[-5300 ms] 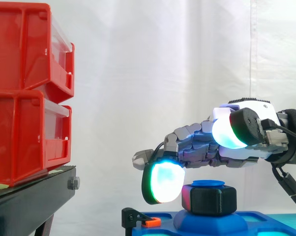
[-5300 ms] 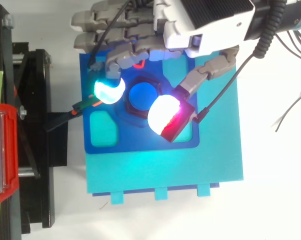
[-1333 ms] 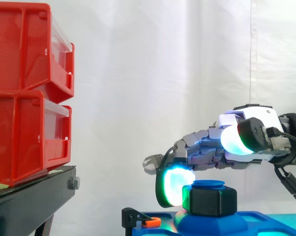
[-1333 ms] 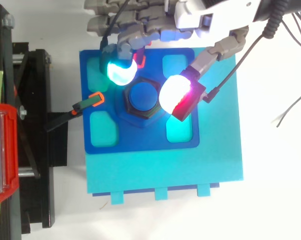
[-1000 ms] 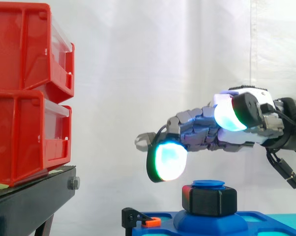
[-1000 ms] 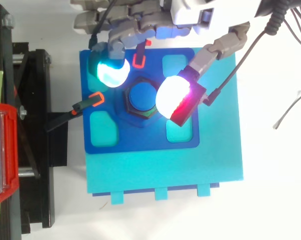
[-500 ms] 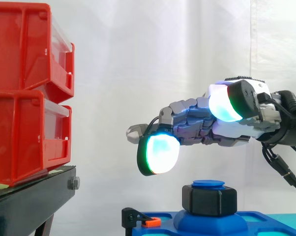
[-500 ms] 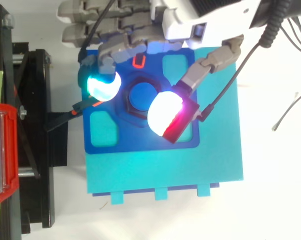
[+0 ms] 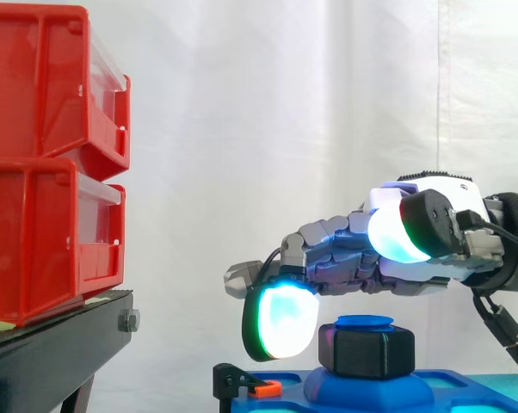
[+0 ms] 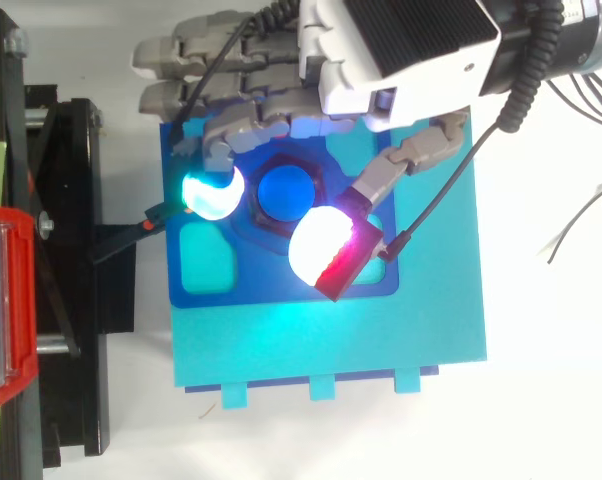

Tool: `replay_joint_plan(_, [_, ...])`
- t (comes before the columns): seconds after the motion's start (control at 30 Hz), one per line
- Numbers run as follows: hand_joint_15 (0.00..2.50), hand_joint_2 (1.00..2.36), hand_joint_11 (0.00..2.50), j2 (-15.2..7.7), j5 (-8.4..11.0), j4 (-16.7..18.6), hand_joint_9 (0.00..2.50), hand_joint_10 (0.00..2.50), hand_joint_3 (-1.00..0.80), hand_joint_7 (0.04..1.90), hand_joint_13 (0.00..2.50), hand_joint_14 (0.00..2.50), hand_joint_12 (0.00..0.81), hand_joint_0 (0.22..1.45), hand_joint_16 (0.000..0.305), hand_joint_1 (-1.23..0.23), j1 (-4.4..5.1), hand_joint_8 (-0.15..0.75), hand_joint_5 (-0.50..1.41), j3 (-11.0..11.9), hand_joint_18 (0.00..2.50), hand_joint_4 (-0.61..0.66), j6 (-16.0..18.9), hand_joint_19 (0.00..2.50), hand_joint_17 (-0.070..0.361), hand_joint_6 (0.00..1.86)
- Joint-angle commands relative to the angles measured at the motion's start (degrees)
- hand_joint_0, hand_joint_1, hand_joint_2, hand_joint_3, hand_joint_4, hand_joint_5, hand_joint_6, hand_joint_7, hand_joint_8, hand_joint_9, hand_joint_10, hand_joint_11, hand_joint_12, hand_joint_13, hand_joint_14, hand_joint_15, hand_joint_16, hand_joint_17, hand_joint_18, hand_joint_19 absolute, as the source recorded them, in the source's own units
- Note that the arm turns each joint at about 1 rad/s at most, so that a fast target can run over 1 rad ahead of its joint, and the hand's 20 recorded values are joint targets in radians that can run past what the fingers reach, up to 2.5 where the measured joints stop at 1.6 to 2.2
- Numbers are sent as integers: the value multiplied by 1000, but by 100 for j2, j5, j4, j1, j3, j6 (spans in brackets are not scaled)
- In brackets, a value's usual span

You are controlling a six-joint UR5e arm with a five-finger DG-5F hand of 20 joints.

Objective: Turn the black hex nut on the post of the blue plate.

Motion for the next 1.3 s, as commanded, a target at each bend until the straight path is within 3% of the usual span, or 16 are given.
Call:
replay_joint_plan(0.0, [0,1000,0,0,9,-7,199,0,-500,1047,0,0,353,513,48,-234,4,255,-177,-20,0,307,14,148,109,504])
replay_joint_plan(0.83, [0,1000,0,0,-26,37,201,0,-500,1158,0,0,352,513,48,-235,-67,255,-163,-20,0,289,14,149,109,503])
replay_joint_plan(1.27, [0,1000,0,0,-105,72,199,0,-500,1160,0,0,351,512,48,-236,-155,255,-161,-20,0,292,14,147,108,503])
